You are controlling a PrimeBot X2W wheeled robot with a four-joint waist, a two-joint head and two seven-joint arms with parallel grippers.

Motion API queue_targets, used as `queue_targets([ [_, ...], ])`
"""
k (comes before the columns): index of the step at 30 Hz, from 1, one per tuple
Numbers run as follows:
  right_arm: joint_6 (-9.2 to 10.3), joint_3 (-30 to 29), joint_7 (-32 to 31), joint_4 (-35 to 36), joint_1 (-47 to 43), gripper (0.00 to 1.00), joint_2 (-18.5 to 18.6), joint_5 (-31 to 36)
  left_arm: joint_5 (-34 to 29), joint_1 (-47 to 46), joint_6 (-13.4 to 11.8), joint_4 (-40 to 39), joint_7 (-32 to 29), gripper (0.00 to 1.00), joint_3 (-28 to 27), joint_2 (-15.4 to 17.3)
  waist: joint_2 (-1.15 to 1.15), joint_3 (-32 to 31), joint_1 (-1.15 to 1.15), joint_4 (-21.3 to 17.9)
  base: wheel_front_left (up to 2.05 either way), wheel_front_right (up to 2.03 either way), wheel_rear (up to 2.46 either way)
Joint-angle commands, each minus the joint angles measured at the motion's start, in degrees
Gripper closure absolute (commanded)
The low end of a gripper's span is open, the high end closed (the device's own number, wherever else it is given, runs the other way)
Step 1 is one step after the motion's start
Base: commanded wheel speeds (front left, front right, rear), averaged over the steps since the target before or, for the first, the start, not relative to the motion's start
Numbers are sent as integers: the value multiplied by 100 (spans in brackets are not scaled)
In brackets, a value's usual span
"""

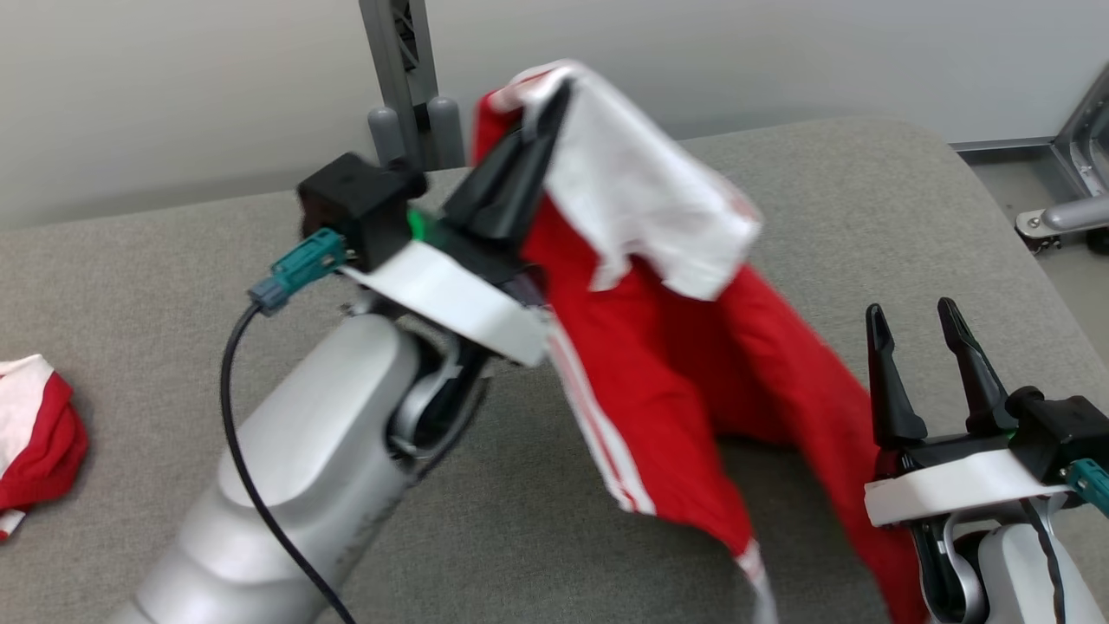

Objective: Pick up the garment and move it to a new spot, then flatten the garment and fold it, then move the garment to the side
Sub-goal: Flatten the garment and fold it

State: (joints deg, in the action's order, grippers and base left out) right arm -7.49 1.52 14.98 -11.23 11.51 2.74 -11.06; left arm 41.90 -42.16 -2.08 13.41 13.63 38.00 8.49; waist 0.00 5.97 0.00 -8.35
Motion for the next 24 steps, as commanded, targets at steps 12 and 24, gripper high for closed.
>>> queue_targets([
  [12, -1, 127, 27, 0, 111, 0, 29, -31, 287, 455, 31, 2553, -229, 100, -285, 633, 0, 241, 0, 162, 0, 0, 0],
  [24, -1, 328, 27, -61, 106, 0, 30, 99, 604, 531, -21, 3938, -97, 0, -496, 386, 0, 281, 0, 391, 0, 0, 0],
])
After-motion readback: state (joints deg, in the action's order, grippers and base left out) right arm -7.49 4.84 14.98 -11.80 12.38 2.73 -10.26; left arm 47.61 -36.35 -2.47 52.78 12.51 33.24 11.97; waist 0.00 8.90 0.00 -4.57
